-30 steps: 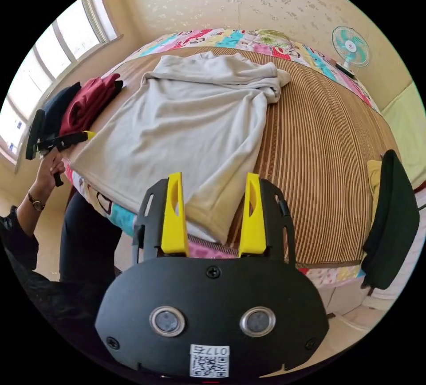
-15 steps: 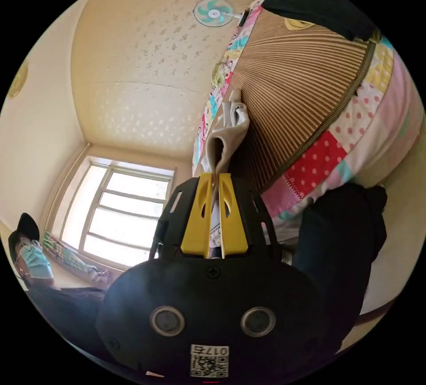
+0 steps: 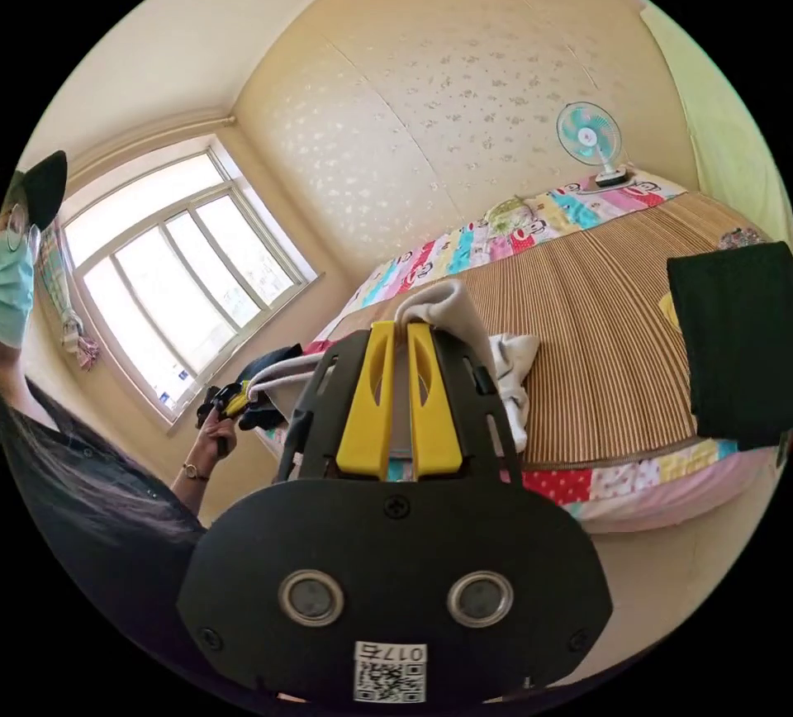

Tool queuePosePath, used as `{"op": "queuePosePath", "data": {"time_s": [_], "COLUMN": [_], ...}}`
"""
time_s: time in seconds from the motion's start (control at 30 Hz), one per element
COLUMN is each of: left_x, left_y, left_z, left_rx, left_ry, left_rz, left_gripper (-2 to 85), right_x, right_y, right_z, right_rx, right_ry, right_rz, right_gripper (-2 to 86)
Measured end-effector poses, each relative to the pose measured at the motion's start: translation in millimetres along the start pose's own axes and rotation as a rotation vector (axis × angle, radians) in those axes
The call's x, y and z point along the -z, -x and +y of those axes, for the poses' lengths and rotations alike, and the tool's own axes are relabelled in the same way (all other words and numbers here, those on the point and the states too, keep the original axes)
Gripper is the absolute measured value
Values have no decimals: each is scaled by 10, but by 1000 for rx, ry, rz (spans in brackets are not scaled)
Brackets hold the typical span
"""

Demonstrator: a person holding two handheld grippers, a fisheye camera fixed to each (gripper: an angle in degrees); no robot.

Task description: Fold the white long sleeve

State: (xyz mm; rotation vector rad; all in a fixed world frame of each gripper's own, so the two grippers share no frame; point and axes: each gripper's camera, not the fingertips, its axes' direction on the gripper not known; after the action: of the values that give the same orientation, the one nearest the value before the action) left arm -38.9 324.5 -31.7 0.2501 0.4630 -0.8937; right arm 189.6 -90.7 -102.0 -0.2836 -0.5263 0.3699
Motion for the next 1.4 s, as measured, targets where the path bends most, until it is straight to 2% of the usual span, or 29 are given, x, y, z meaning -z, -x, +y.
{"op": "queuePosePath", "data": {"time_s": [0.1,0.17,0.23,0.3,0.4,0.47,0.53,0.6,0.63,0.73,0.8,0.93,1.0,1.07,1.1,1.13,1.2,1.27,1.4], "left_x": [-342,-753,-1021,-1234,-1429,-1424,-1426,-1464,-1454,-1244,-1107,-1110,-1264,-1356,-1358,-1354,-1358,-1398,-1945], "left_y": [247,651,1023,1290,1356,1317,1366,1457,1513,1514,1519,1816,1962,2019,2029,2052,2047,1729,799], "left_z": [-871,-1534,-1872,-2034,-1940,-1606,-1321,-1068,-901,-483,-295,-117,-140,-181,-190,-203,-241,-406,-813], "left_rx": [43,96,171,209,139,74,67,69,94,154,198,346,397,445,456,484,504,372,61], "left_ry": [-61,-38,-21,-1,21,0,26,103,135,71,15,-48,-21,-13,-19,-33,-56,-120,-74], "left_rz": [-141,-291,-379,-399,-373,-436,-485,-522,-561,-570,-530,-371,-325,-389,-388,-377,-335,-244,-256], "left_gripper": [36,40,49,66,79,99,112,119,125,135,140,149,134,112,109,91,65,53,52], "right_x": [-928,-1524,-2192,-2440,-2594,-2711,-2936,-2876,-2916,-2915,-2804,-2685,-2845,-3205,-3320,-3198,-3206,-3198,-3031], "right_y": [-176,-303,-454,-413,-208,-221,-431,-398,-346,-122,116,677,653,408,266,254,196,140,24], "right_z": [-564,-807,-923,-824,-379,-9,480,645,617,427,361,493,619,797,934,950,865,785,713], "right_rx": [33,17,-25,-13,105,172,228,284,269,175,159,286,270,218,210,219,197,192,171], "right_ry": [38,81,169,204,243,311,477,407,438,422,325,135,191,416,453,380,425,449,419], "right_rz": [34,93,123,175,347,508,668,680,722,788,761,525,486,517,511,482,465,446,406], "right_gripper": [40,46,54,53,59,58,52,42,37,24,17,7,6,6,6,6,5,5,5]}}
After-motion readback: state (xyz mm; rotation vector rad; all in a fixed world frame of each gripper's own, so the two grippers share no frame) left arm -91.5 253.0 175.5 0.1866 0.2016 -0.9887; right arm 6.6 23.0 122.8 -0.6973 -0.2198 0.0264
